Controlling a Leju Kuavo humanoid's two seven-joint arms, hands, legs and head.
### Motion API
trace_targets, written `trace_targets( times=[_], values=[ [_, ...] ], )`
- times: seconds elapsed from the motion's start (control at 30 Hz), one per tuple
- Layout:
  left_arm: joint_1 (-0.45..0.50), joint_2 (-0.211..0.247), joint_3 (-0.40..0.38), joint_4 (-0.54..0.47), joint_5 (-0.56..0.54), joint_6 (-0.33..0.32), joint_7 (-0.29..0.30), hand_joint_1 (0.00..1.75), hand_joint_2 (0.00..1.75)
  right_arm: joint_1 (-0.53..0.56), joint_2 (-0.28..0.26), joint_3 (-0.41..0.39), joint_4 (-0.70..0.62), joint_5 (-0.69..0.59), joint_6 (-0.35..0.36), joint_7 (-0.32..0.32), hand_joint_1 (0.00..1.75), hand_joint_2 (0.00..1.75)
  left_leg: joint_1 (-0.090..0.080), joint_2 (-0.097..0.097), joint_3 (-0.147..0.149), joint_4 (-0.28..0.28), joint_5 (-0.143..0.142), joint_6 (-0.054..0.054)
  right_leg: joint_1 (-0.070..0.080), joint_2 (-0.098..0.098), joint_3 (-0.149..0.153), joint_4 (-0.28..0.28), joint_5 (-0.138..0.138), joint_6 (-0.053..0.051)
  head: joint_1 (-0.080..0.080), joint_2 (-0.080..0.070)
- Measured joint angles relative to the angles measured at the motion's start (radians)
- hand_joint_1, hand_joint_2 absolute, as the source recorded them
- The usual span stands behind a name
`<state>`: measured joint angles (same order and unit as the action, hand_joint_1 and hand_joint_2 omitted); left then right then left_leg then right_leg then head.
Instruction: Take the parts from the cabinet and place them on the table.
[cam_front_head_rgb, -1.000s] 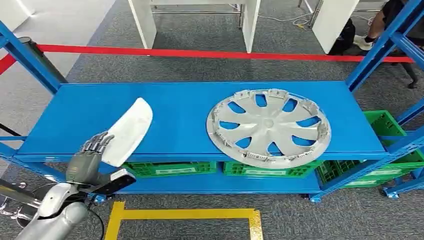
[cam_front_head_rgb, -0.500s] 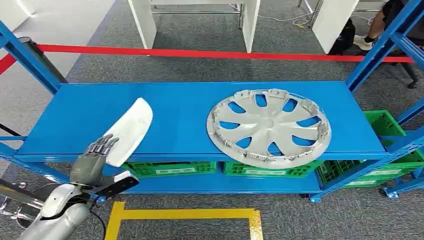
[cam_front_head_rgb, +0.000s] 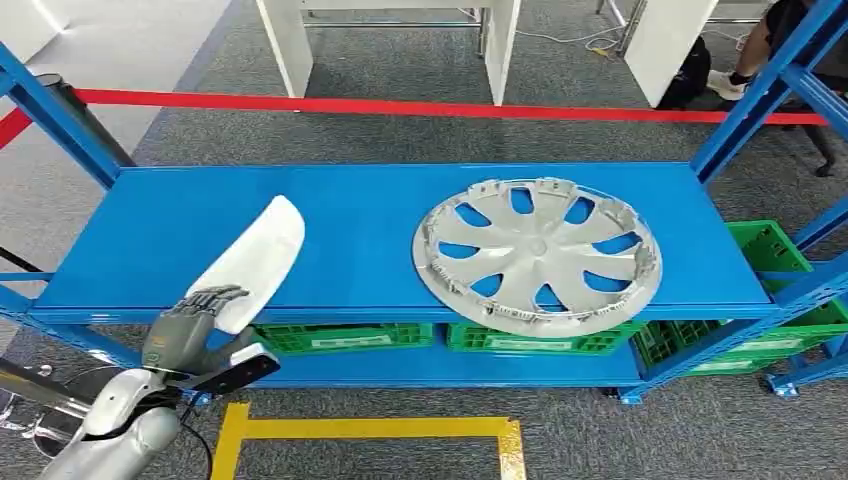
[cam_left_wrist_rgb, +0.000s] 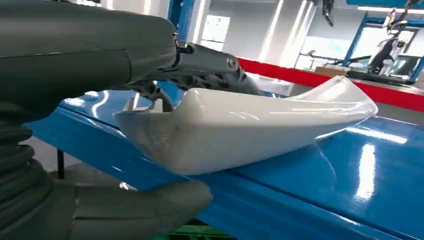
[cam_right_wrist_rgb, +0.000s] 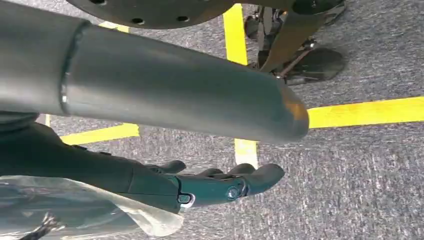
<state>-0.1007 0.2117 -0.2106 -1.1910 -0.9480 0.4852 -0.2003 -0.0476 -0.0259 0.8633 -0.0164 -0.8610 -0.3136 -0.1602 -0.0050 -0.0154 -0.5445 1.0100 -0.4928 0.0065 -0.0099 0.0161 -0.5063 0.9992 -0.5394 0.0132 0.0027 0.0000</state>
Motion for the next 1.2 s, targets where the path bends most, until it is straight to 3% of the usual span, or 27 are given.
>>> trace_targets(
  times=[0.47, 0.67, 0.77, 0.93, 1.2],
  values=[
    [-0.022, 0.002, -0.004, -0.001, 0.000, 0.031, -0.001, 1.75, 1.75, -0.003, 0.005, 0.041, 0.002, -0.042, 0.014, -0.013, 0.00, 0.00, 0.000, 0.000, 0.000, 0.000, 0.000, 0.000, 0.000, 0.000, 0.001, 0.000, 0.000, 0.000, 0.000, 0.000],
    [-0.019, 0.002, -0.004, -0.019, -0.029, 0.102, -0.003, 1.75, 1.75, -0.003, 0.007, 0.058, 0.002, -0.064, 0.014, -0.013, 0.00, 0.00, 0.000, 0.000, 0.000, 0.000, 0.000, 0.000, 0.000, 0.000, 0.001, 0.000, 0.000, 0.000, 0.000, 0.000],
    [-0.004, 0.003, -0.003, -0.063, -0.074, 0.161, 0.010, 1.75, 1.75, -0.002, 0.010, 0.064, 0.002, -0.076, 0.014, -0.019, 0.00, 0.00, 0.000, 0.000, 0.000, 0.000, 0.000, 0.000, 0.000, 0.000, 0.000, 0.000, 0.000, 0.000, 0.000, 0.000],
    [0.018, 0.003, 0.000, -0.133, -0.135, 0.198, 0.017, 1.75, 1.75, -0.002, 0.017, 0.072, 0.002, -0.086, 0.017, -0.027, 0.00, 0.00, 0.000, 0.000, 0.000, 0.000, 0.000, 0.000, 0.000, 0.000, 0.000, 0.000, 0.000, 0.000, 0.000, 0.000],
    [0.077, -0.018, 0.071, -0.360, -0.245, 0.209, -0.035, 1.75, 1.75, -0.002, 0.040, 0.093, 0.004, -0.119, 0.020, -0.040, 0.00, 0.00, 0.000, 0.000, 0.000, 0.000, 0.000, 0.000, 0.000, 0.000, 0.000, 0.000, 0.000, 0.000, 0.000, 0.000]
  ],
)
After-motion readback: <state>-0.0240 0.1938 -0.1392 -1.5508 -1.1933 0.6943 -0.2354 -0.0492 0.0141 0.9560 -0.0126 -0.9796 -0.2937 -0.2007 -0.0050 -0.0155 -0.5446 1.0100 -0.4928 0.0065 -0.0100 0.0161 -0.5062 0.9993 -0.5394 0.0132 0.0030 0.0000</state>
